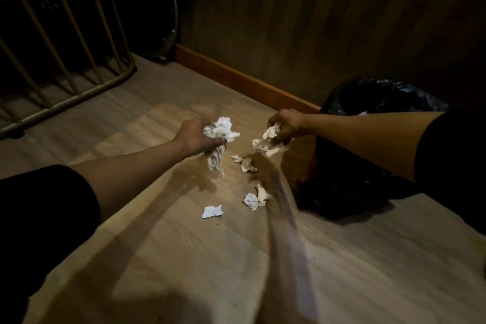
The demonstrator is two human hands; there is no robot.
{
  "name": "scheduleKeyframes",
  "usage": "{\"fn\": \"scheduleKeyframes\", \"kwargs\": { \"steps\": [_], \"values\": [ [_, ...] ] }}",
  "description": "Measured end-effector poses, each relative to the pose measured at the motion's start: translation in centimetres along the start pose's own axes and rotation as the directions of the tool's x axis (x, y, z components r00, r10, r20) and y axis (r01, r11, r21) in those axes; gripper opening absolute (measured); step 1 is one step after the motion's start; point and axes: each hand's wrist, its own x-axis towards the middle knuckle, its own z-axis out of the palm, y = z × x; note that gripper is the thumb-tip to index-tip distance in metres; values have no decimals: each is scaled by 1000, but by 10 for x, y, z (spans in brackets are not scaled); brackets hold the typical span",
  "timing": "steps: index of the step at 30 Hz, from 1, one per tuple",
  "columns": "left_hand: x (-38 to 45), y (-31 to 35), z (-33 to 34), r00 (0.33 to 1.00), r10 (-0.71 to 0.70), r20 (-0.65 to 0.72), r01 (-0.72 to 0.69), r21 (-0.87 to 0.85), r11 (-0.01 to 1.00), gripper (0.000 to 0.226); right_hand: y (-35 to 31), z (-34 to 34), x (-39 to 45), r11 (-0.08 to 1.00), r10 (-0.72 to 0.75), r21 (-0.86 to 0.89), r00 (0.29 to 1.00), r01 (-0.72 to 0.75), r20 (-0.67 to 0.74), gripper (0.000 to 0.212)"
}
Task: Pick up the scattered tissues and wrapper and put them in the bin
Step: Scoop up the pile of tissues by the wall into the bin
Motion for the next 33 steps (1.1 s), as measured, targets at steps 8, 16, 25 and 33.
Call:
{"fn": "scheduleKeyframes", "kwargs": {
  "steps": [8, 16, 25, 33],
  "values": [
    [14, 129, -17, 972, 74, -223, -183, -521, 834, 43, 0, -92, -115, 932, 129, 362, 956, -25, -265, 30],
    [20, 267, 18, 930, 261, -257, -366, -620, 694, 51, 61, -138, -207, 760, 278, 649, 891, 25, -359, 37],
    [13, 333, 83, 939, 285, -195, -345, -509, 789, 45, 116, -130, -279, 621, 587, 778, 715, -96, -380, 37],
    [12, 305, 95, 931, 340, 130, -270, -382, 884, 60, 109, -127, -282, 528, 654, 846, 670, -70, -353, 31]
  ]
}}
